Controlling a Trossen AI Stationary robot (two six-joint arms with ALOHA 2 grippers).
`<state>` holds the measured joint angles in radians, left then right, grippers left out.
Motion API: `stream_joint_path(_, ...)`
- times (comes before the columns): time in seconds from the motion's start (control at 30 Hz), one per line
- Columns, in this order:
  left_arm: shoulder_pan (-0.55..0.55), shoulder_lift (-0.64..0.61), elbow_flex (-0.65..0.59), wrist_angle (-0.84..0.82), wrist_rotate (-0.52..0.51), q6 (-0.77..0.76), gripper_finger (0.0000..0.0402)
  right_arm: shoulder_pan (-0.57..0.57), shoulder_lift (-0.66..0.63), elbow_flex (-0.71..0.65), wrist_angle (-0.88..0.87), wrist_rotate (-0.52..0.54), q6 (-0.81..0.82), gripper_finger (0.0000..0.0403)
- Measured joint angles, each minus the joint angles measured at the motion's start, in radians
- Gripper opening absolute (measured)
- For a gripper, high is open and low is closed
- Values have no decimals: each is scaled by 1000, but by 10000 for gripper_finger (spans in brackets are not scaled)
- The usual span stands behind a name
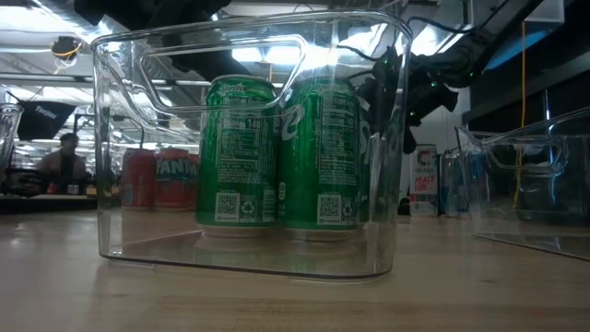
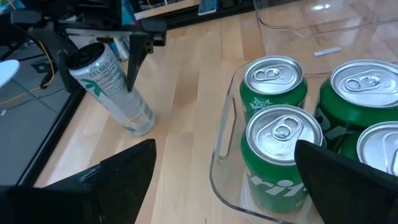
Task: Sort soda cans
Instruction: Put the white-pink soda can into the right transparent bin
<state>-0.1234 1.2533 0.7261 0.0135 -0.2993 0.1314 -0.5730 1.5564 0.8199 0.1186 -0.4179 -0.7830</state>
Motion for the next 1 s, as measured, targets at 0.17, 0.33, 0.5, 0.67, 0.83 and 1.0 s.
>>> stream_joint_path(0.17, 0, 0, 0, -1, 0, 0, 371, -1, 61, 0, 12, -2, 22, 367)
stream_joint_path(0.33, 0, 0, 0, -1, 0, 0, 371, -1, 85, -1, 31, -1, 18, 348)
stream_joint_path(0.5, 0, 0, 0, -2, 0, 5, 371, -1, 85, -1, 99, -18, 17, 285)
stream_joint_path(0.67, 0, 0, 0, -2, 0, 6, 371, -2, 85, -1, 117, -18, 17, 256)
stream_joint_path(0.83, 0, 0, 0, -2, 0, 6, 371, -3, 74, -1, 109, -42, 18, 256)
stream_joint_path(1.0, 0, 0, 0, -3, 0, 6, 371, -3, -32, -2, 54, -88, 19, 257)
